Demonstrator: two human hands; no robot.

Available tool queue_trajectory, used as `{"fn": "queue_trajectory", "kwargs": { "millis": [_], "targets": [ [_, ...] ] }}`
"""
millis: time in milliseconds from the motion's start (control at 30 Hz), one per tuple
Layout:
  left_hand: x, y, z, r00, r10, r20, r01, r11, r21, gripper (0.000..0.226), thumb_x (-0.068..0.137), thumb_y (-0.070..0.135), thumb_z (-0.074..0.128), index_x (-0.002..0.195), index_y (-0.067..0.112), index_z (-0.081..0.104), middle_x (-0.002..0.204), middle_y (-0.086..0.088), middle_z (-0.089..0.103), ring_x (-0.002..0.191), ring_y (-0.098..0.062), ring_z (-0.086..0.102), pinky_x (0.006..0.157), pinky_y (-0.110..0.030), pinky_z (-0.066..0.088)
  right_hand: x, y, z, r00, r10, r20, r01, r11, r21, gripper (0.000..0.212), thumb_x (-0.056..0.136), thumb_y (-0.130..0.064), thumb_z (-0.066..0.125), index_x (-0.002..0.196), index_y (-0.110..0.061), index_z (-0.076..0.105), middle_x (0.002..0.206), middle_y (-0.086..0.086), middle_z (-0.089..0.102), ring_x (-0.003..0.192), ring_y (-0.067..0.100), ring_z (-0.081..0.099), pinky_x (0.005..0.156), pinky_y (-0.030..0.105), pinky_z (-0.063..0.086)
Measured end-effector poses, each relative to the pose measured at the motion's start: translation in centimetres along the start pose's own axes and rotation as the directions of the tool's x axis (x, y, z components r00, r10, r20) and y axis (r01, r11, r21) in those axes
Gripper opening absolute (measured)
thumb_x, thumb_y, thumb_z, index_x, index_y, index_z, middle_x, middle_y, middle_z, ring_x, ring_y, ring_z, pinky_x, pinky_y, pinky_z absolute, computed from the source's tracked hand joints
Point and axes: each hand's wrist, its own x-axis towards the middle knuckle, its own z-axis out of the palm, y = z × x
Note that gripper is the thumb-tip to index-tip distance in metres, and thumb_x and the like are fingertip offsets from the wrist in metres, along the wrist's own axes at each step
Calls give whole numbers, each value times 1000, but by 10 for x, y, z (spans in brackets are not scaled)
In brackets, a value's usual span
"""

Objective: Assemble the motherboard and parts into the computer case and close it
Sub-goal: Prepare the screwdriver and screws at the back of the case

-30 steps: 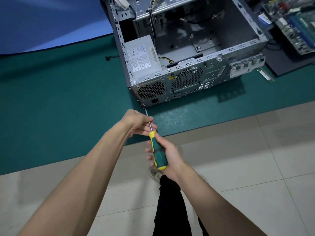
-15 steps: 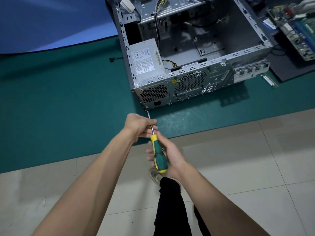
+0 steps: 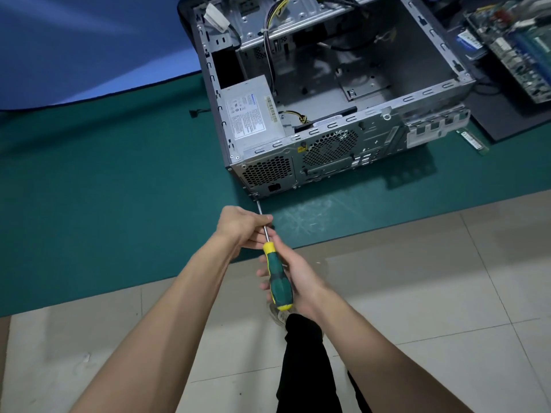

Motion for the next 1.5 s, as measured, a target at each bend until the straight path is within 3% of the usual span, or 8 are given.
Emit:
{"fn": "queue_trajectory", "kwargs": {
  "millis": [167,333,633,833,1067,1267,1367,1500],
  "targets": [
    [2,-5,9,993,54,-104,-49,997,53,24,85,17,70,69,1,63,49,-7,64,36,-14,57,42,-25,52,6,3,2,971,-168,-168,151,982,-110,32,86,-43,66,76,-12,63,58,0,58,41,10,50,41,19,40],
    [-1,-1,8,999,0,42,4,996,-88,22,96,18,55,83,1,62,58,-7,69,47,-15,64,46,-23,54,-5,-15,-10,989,59,138,-90,969,229,43,91,-46,54,81,-7,66,54,-2,53,39,8,46,36,18,38],
    [0,-7,14,992,21,-125,-28,998,-51,21,89,14,64,73,0,63,51,-8,66,40,-16,61,50,-28,55,4,1,7,853,-425,-304,178,783,-596,51,95,-41,53,54,-17,34,50,-4,36,50,16,34,49,31,25],
    [-2,-3,8,993,-8,-117,-9,990,-140,14,87,11,67,79,1,62,52,-8,66,39,-14,61,43,-25,54,2,1,26,994,38,-104,-18,983,185,55,99,-50,36,67,-10,56,48,0,49,34,14,42,36,17,33],
    [0,-3,13,994,-24,-111,5,985,-171,14,89,12,64,79,2,62,51,-7,66,39,-15,61,39,-22,50,1,2,16,951,-202,-234,134,952,-275,31,92,-41,58,78,-14,58,57,-1,56,34,11,49,40,18,35],
    [-6,-5,18,996,-38,-79,16,964,-266,20,90,18,63,74,5,62,49,-1,65,40,-11,61,38,-21,50,-7,-16,-16,981,61,185,-104,968,230,37,93,-41,52,94,-7,66,54,-4,48,35,6,38,31,16,30],
    [-5,-3,19,993,-40,-107,11,966,-259,21,90,16,63,73,4,61,47,-2,63,38,-11,59,39,-20,49,-7,-13,-12,989,32,143,-51,990,132,34,91,-42,55,93,-11,68,59,-2,59,40,9,50,35,16,36],
    [-4,-3,15,993,-34,-117,9,979,-206,19,90,17,63,75,5,63,50,-3,65,39,-11,60,39,-19,48,2,7,5,929,-307,-208,174,857,-485,24,87,-40,64,73,-22,59,61,0,57,45,16,55,46,23,40]
  ]
}}
